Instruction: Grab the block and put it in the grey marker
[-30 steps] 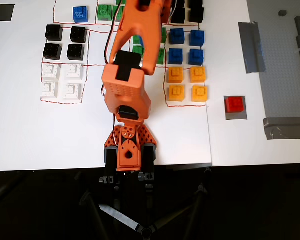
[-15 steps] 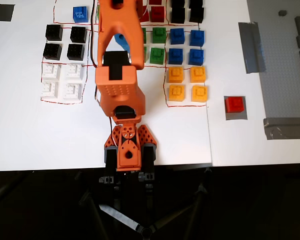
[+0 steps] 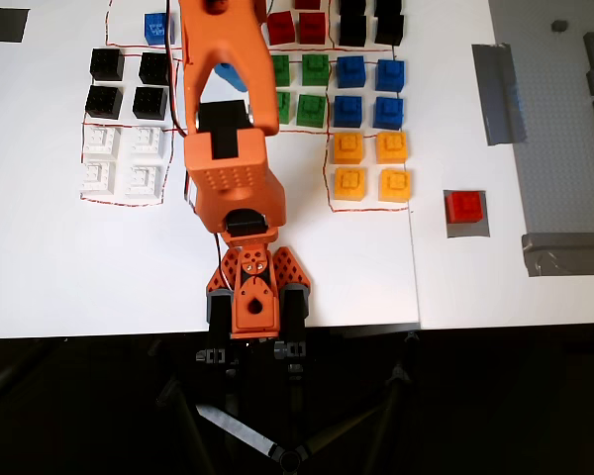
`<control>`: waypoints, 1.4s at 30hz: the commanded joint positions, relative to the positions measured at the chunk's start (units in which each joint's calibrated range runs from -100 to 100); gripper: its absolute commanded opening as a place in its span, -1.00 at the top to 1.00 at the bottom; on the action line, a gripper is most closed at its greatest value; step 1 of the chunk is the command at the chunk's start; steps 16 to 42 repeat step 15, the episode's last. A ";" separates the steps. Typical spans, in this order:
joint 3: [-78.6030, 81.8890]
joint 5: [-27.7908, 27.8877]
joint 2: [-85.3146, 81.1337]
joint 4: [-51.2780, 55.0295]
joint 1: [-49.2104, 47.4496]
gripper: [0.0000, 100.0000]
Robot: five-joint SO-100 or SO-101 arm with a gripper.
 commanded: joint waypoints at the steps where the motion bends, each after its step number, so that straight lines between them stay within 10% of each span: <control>1: -5.11 -0.68 -4.26 0.97 -1.37 1.00; 42: -5.20 -0.63 -3.74 0.97 -1.87 1.00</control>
